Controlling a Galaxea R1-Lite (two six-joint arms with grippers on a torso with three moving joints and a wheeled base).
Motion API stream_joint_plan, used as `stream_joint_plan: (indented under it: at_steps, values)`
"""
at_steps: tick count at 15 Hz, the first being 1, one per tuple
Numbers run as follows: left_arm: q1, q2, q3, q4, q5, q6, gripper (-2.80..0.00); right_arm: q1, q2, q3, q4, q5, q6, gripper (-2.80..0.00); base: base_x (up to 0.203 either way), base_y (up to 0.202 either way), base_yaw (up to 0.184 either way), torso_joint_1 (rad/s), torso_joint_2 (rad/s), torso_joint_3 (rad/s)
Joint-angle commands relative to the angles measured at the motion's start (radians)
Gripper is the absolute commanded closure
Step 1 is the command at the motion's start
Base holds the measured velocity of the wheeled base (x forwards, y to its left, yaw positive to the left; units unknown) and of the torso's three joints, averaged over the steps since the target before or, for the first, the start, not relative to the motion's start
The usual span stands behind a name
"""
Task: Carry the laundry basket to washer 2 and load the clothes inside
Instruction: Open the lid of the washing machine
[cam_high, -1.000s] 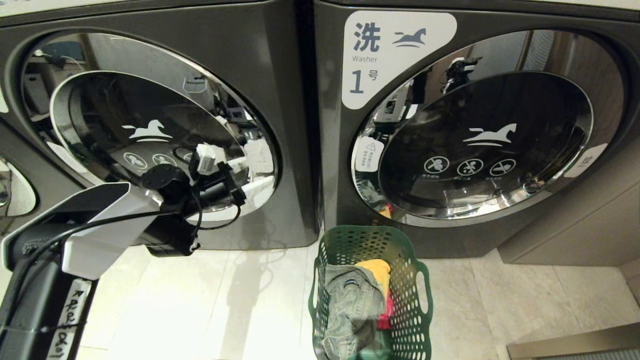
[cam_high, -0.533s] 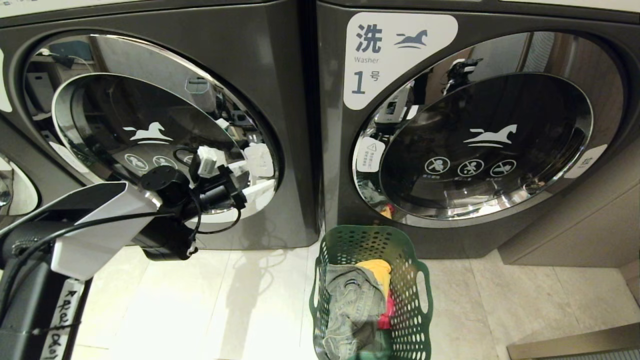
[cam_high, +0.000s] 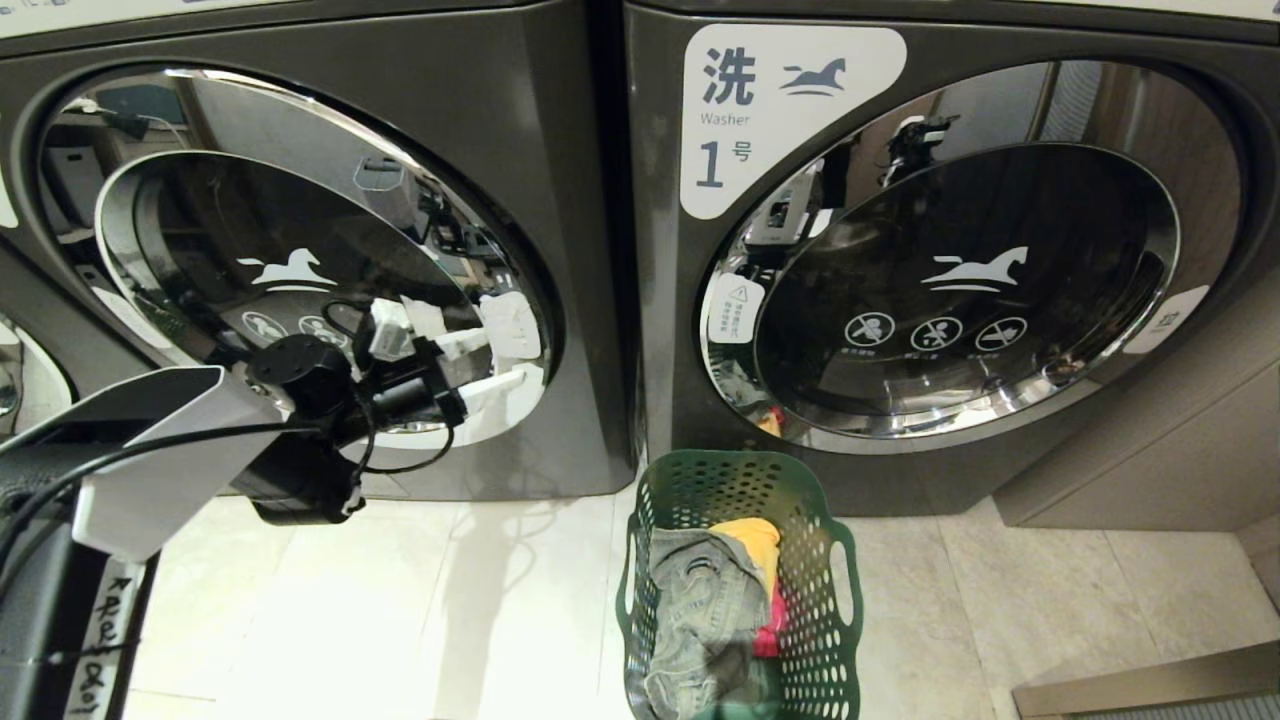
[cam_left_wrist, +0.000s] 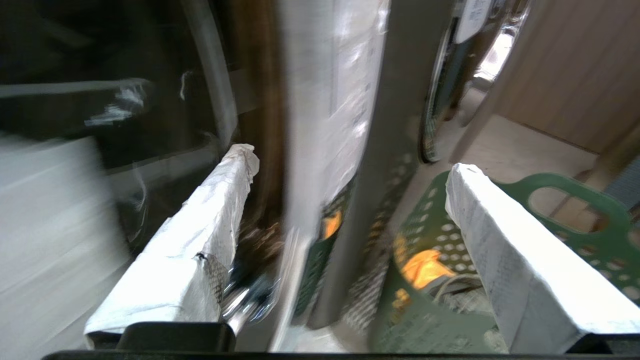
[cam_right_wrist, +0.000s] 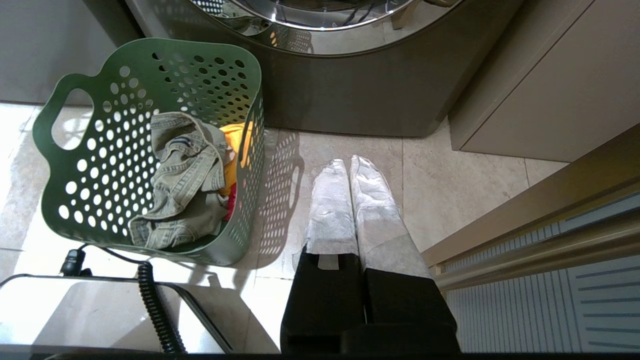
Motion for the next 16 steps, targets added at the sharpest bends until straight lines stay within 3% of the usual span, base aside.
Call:
stream_joint_plan:
  at_steps: [1, 7, 13, 16]
  values:
    - [0.05, -0.007, -0.001, -0.013, 0.004, -0.001, -2.8, 0.0, 0.0, 0.0, 0.0, 0.0, -0.001, 0.0, 0.0, 0.0, 0.0, 0.0, 0.0, 0.0]
    - [0.114, -0.096, 0.056, -0.013, 0.003, -0.035, -2.8, 0.0, 0.0, 0.0, 0.0, 0.0, -0.001, 0.0, 0.0, 0.0, 0.0, 0.0, 0.0, 0.0]
    - [0.129, -0.401, 0.493, -0.013, 0.002, -0.043, -2.8, 0.0, 0.0, 0.0, 0.0, 0.0, -0.001, 0.0, 0.0, 0.0, 0.0, 0.0, 0.0, 0.0]
    - [0.121, -0.462, 0.586, -0.013, -0.001, -0.02, -2.8, 0.0, 0.002, 0.0, 0.0, 0.0, -0.001, 0.0, 0.0, 0.0, 0.0, 0.0, 0.0, 0.0]
